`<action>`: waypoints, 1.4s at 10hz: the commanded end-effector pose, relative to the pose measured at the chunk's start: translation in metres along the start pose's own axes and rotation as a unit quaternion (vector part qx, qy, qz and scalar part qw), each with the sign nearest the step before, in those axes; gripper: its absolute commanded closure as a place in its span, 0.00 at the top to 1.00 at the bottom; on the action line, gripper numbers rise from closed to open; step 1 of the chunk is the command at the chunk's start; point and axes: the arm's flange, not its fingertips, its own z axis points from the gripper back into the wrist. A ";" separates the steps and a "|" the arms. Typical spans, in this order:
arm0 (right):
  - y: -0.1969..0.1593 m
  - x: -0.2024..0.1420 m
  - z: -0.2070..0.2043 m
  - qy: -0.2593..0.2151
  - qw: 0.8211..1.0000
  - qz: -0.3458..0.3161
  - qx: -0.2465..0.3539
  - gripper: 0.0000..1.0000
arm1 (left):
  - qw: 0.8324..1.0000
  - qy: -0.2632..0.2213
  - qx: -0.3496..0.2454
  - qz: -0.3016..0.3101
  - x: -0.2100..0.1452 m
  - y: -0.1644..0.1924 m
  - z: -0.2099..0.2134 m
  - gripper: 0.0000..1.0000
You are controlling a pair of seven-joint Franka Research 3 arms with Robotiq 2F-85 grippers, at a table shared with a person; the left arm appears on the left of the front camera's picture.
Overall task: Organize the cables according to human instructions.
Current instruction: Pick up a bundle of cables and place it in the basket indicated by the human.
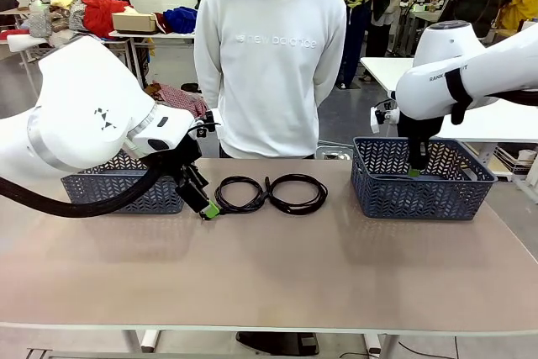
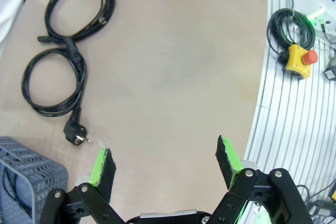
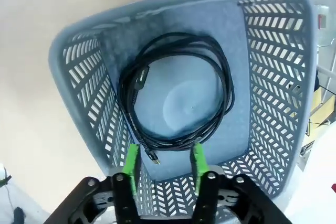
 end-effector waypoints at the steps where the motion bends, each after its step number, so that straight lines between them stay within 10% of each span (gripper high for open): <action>1: -0.005 -0.002 0.008 -0.021 1.000 -0.006 0.009 0.71 | 1.000 0.000 0.002 0.002 -0.002 -0.001 0.000 1.00; 4: -0.008 -0.003 0.011 -0.020 1.000 -0.008 0.022 1.00 | 1.000 0.000 0.002 0.002 -0.002 -0.001 0.000 1.00; 14: -0.008 0.000 0.019 -0.010 1.000 -0.021 0.017 1.00 | 1.000 0.000 0.002 0.002 -0.002 -0.001 0.000 1.00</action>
